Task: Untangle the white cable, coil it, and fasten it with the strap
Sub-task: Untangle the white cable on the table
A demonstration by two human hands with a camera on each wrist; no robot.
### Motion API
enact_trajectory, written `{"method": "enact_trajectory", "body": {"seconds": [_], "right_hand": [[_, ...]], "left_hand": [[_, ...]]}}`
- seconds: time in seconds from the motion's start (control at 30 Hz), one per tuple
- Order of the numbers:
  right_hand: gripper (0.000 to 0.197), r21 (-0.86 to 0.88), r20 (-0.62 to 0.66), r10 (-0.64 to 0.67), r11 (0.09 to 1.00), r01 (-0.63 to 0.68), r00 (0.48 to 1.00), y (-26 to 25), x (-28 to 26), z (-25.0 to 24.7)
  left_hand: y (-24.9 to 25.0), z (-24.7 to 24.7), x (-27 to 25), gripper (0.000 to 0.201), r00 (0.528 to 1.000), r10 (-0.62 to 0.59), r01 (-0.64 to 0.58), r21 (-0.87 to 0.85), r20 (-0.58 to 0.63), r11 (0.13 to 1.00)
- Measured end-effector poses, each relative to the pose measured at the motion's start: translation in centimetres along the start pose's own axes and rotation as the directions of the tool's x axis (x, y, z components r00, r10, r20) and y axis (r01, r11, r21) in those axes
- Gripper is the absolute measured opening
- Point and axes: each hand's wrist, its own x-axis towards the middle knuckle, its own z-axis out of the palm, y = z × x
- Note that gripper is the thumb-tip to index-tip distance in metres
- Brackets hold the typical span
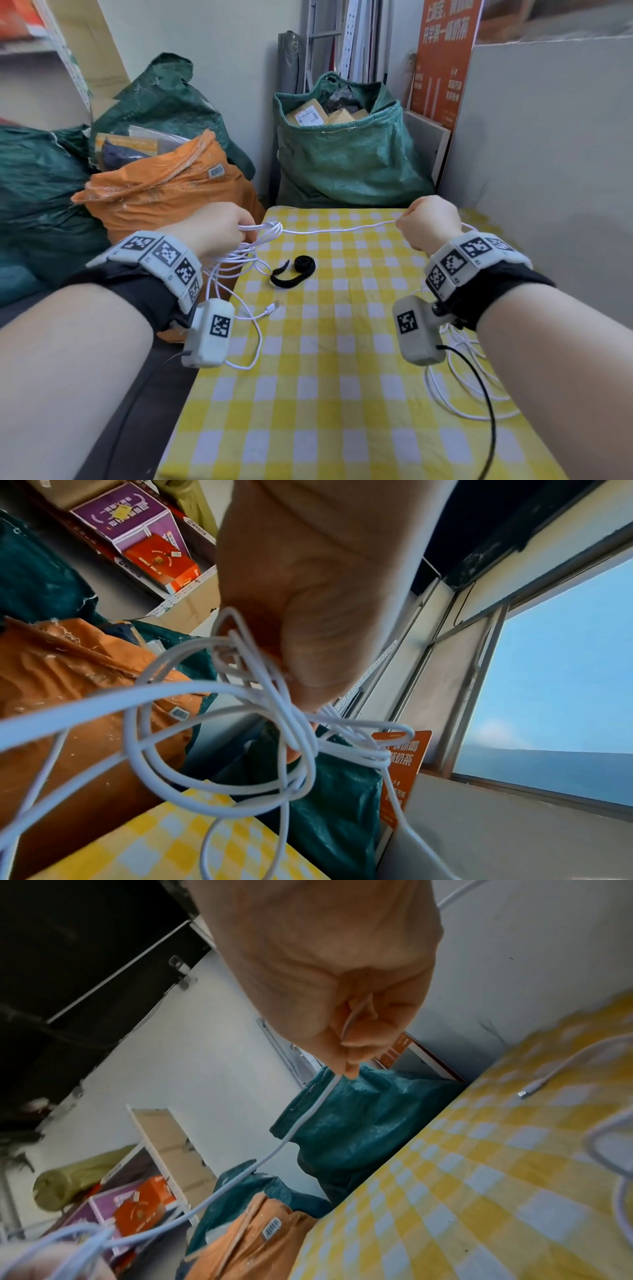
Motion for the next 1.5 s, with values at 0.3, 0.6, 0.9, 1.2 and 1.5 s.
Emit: {"method": "enact_trajectory", "body": {"seconds": [0.3,0.6,0.9,1.2,1.5], "right_hand": [[0.041,0.268,0.333,-0.38,0.915,0.3,0.863,-4.6,-4.3,1.7],[0.02,0.542,0.362,-0.441,0.816,0.2,0.821,-4.7,-4.5,2.5],[0.019,0.551,0.296,-0.438,0.804,0.223,0.849,-4.3,-4.4,2.2],[0.018,0.579,0.333,-0.511,0.774,0.256,0.792,-4.0,-4.5,1.8],[0.02,0.483,0.284,-0.484,0.818,0.313,0.827,-3.7,-4.5,1.0]], "left_hand": [[3.7,0.0,0.1,0.032,0.993,0.117,-0.116,-0.087,0.004,0.989],[5.3,0.1,-0.1,0.018,0.984,0.168,-0.179,-0.244,-0.066,0.953],[7.4,0.4,-0.9,0.025,0.962,0.22,-0.264,-0.34,-0.163,0.903],[8.4,-0.1,-0.7,0.018,0.994,0.066,-0.104,-0.602,-0.085,0.792],[6.6,-0.5,-0.4,0.013,0.997,-0.05,-0.009,-0.773,-0.052,0.635]]}}
